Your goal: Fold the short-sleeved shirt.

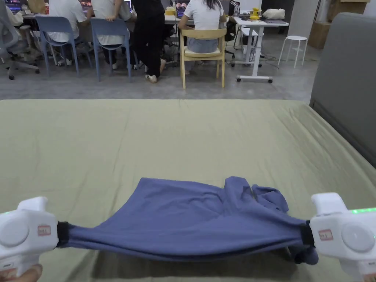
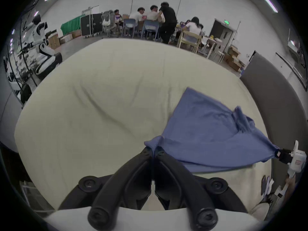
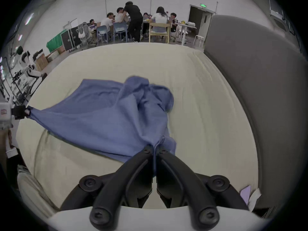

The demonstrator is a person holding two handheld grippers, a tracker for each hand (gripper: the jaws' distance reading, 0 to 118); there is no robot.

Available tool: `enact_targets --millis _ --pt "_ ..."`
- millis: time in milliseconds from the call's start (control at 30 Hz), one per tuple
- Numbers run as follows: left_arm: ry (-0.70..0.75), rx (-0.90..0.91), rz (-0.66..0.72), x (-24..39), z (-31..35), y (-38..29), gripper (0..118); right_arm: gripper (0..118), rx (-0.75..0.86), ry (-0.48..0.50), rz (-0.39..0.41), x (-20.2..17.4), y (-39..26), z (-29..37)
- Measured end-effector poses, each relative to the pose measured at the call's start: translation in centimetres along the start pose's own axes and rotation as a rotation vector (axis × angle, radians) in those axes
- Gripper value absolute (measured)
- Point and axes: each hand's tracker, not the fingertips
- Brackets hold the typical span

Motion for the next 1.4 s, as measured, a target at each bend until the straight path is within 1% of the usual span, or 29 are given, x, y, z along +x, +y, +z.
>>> enact_targets --millis 133,233,300,400,467,533,600,667,733,767,800,833,867,900,933,967,1000,1033,1067,1100,1133,1167,1200,1233,1300,1333,1367,1400 --pt "0.035 -0.071 -0.029 -1.7 0.6 -3.0 0 4 -0.024 0.001 -0.038 0.0 -4.2 1.2" --pt "0.013 -0.098 0.028 -3.0 1.0 -5.1 0 4 -0.067 0.018 -0.058 -0.1 -7.4 1.6" --pt "0.01 -0.112 0.013 -3.4 1.1 -6.7 0 4 -0.105 0.014 -0.084 0.0 -9.3 1.4" --pt "0.029 -0.165 -0.025 -3.8 1.1 -8.8 0 4 -0.154 0.004 -0.081 0.1 -11.4 0.8" --pt "0.056 -0.227 -0.046 -4.2 0.9 -10.2 0 4 -0.191 0.008 -0.087 0.3 -12.5 0.3" --pt "0.062 -0.306 -0.027 -4.8 -0.3 -11.5 0 4 -0.223 0.031 -0.124 0.7 -13.3 -0.6" --pt "0.068 -0.38 0.009 -5.5 -2.2 -12.8 0 4 -0.235 0.023 -0.124 0.6 -13.8 -1.5" --pt "0.063 -0.371 0.032 -5.7 -3.2 -13.7 0 4 -0.273 0.018 -0.104 0.6 -14.1 -2.8" --pt "0.075 -0.357 0.044 -5.3 -3.3 -13.3 0 4 -0.299 0.022 -0.118 0.7 -14.8 -4.0" --pt "0.088 -0.36 0.036 -4.9 -3.3 -13.3 0 4 -0.312 0.032 -0.134 0.8 -15.1 -4.6" --pt "0.108 -0.36 -0.003 -4.5 -3.3 -13.3 0 4 -0.314 0.035 -0.136 0.8 -15.3 -5.2" --pt "0.117 -0.359 -0.034 -4.2 -3.3 -13.3 0 10 -0.309 0.035 -0.135 0.9 -15.3 -5.4" --pt "0.118 -0.353 -0.039 -4.1 -3.3 -13.3 3 17 -0.307 0.033 -0.142 1.0 -15.1 -5.5" --pt "0.111 -0.338 -0.019 -4.1 -2.9 -13.4 14 24 -0.309 0.024 -0.156 1.0 -14.6 -5.3" --pt "0.093 -0.308 0.041 -4.4 -2.3 -13.1 52 50 -0.305 0.017 -0.162 1.0 -14.2 -4.7" --pt "0.056 -0.284 0.09 -4.7 -1.0 -12.5 97 90 -0.306 0.016 -0.167 1.1 -13.5 -3.6" --pt "-0.014 -0.211 0.164 -4.9 1.4 -11.7 118 118 -0.276 0.032 -0.212 1.8 -12.8 -1.7" --pt "-0.054 -0.107 0.189 -4.9 3.7 -11.3 118 117 -0.235 0.069 -0.263 2.4 -12.1 -0.1" --pt "-0.086 0.042 0.195 -4.8 6.7 -11.1 118 117 -0.179 0.11 -0.304 3.0 -11.3 2.0" --pt "-0.111 0.15 0.178 -4.4 8.9 -10.7 118 118 -0.074 0.118 -0.318 3.5 -10.0 4.5" --pt "-0.13 0.197 0.142 -4.1 10.5 -10.7 118 118 -0.02 0.114 -0.308 3.6 -9.2 6.0" --pt "-0.145 0.219 0.097 -3.8 11.9 -10.8 118 118 0.032 0.104 -0.293 3.5 -8.4 7.3" --pt "-0.154 0.239 0.056 -3.5 12.7 -11.4 118 118 0.095 0.115 -0.279 3.2 -7.8 8.6" --pt "-0.168 0.244 0.031 -3.2 13.3 -11.8 118 118 0.141 0.12 -0.264 1.4 -7.8 11.0" --pt "-0.175 0.199 0.043 -2.4 13.2 -13.4 118 118 0.162 0.104 -0.23 -0.6 -7.9 12.4" --pt "-0.184 0.133 0.064 -2.2 12.9 -14.3 118 117 0.156 0.106 -0.2 -1.6 -8.3 12.8" --pt "-0.192 0.042 0.1 -2.2 12.4 -15.3 118 109 0.169 0.123 -0.161 -2.3 -9.0 12.2" --pt "-0.214 0.043 0.154 -2.5 12.0 -16.8 117 85 0.184 0.119 -0.13 -3.5 -9.6 12.3"
